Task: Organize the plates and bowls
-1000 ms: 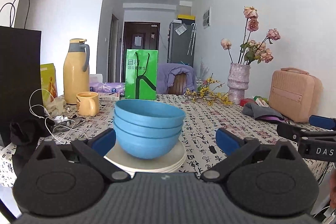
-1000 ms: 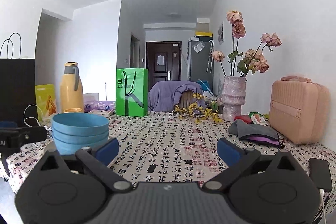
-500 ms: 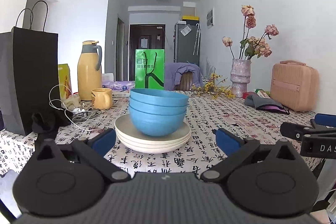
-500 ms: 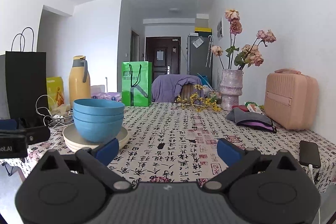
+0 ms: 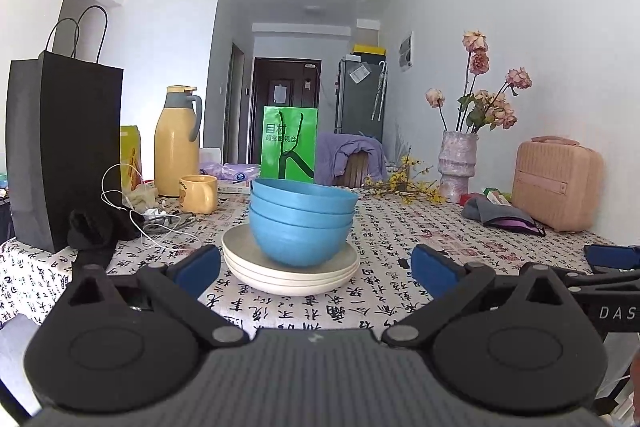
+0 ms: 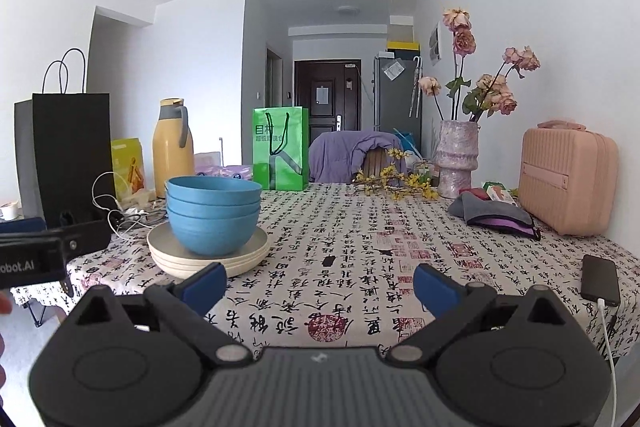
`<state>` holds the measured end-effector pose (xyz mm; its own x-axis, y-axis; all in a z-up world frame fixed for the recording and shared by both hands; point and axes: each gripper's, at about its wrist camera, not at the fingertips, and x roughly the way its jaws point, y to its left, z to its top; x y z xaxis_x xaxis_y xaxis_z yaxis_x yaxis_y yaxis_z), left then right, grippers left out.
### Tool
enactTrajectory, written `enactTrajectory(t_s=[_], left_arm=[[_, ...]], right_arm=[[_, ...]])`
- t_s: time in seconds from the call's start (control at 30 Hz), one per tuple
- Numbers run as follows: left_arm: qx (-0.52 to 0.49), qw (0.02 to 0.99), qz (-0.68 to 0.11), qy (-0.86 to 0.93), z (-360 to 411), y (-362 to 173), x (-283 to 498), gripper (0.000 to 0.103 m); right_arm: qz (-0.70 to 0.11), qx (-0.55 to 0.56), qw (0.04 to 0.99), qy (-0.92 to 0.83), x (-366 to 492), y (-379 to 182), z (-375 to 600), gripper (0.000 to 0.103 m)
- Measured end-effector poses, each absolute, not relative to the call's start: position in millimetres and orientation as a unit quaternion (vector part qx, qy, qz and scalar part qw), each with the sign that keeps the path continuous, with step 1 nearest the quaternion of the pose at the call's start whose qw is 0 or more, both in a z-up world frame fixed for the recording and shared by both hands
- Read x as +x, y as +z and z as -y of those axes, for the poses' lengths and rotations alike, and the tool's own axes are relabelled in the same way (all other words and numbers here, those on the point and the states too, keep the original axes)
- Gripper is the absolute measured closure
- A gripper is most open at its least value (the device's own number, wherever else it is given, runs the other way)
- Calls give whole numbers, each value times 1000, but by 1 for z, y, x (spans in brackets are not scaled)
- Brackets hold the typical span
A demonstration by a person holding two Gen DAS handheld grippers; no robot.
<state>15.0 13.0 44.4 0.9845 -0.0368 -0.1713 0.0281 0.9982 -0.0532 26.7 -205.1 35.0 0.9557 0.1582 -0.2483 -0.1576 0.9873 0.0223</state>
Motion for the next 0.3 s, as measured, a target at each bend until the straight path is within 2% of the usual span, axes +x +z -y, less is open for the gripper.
enactTrajectory(t_s=[0.3], left_arm=[[-18, 996, -83, -20, -10, 44, 13, 0]], right_arm=[[-127, 5, 989, 79, 29, 35, 207, 3]])
